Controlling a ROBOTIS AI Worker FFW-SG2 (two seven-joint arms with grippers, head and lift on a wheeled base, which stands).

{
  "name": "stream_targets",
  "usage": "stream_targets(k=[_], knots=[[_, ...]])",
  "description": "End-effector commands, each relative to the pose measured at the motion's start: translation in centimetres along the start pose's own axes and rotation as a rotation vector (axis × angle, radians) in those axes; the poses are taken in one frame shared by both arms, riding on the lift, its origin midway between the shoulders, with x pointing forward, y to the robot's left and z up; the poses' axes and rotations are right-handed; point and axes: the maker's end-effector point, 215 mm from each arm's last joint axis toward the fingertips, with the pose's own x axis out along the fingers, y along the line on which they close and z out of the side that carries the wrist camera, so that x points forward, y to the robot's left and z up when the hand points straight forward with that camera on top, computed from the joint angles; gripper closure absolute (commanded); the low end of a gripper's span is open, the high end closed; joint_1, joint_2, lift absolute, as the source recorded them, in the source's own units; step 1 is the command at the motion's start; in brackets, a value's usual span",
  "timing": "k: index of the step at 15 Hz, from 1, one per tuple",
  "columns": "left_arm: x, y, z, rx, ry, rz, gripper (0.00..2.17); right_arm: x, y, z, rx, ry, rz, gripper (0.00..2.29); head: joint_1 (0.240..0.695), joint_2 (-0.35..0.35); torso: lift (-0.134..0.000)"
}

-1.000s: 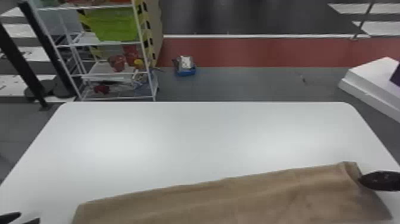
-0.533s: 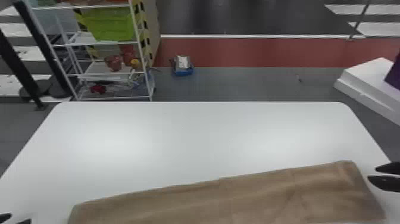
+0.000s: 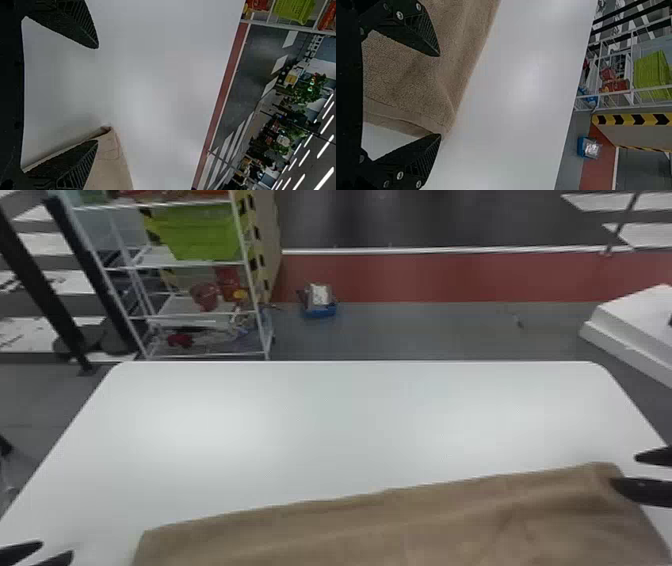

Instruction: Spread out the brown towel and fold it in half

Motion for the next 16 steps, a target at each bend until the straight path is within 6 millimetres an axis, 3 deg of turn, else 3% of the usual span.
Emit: stream_targets(k=[1,4,9,16], knots=[[0.0,-0.8,0.0,-0.011,-0.011,-0.031,0.02,1.0,1.2,1.3,-0.082,-0.027,0.021,0.18,0.695,0.09,-0.124],[0.4,-2.9,0.1,-0.012,-0.009,-0.077,0.02,2.8,1.7,-0.7,-0.148,0.058,0.01,0.18,0.695,0.103,-0.124],[0.3,-2.7,0.1,-0.013,-0.008,-0.069,0.02,5.0,1.5,-4.1,-0.175,0.21,0.001,0.18,0.695,0.095,-0.124],[0.0,-2.2,0.0,-0.011,-0.005,-0.058,0.02,2.1,1.0,-6.1,-0.173,0.28,-0.05,0.2,0.695,0.075,-0.124]])
